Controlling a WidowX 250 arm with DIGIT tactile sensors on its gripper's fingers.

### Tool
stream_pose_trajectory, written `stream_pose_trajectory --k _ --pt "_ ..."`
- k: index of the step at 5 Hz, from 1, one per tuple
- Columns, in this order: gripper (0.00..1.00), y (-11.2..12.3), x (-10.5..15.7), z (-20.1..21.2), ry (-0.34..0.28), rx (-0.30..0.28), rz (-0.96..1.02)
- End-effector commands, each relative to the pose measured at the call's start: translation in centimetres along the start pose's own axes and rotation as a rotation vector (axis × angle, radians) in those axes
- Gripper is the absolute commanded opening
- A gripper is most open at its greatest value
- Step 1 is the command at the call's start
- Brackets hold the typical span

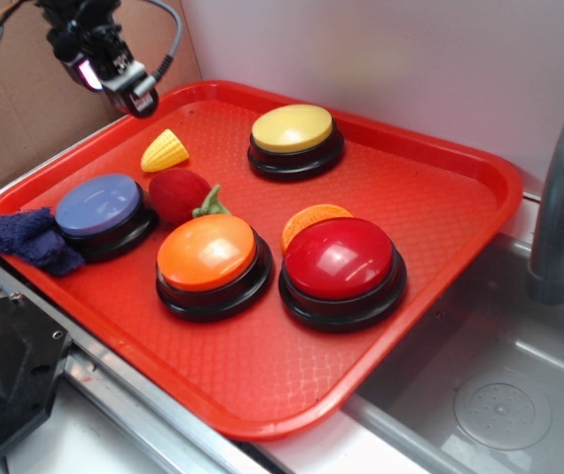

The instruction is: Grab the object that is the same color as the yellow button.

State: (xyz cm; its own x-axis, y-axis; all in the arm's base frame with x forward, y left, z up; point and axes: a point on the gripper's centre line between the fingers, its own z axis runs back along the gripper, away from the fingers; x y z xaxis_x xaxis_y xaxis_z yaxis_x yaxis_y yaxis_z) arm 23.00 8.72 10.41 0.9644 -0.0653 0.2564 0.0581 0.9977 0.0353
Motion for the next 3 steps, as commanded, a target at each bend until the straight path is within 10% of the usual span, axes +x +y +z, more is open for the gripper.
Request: stream_pose_trajectory --k 1,3 --pt "1.0 2.2 1.4 -3.1 -0.011 0.047 -0.023" --pt "1.0 3.3 0.9 -7.2 0.044 0.044 -0.052"
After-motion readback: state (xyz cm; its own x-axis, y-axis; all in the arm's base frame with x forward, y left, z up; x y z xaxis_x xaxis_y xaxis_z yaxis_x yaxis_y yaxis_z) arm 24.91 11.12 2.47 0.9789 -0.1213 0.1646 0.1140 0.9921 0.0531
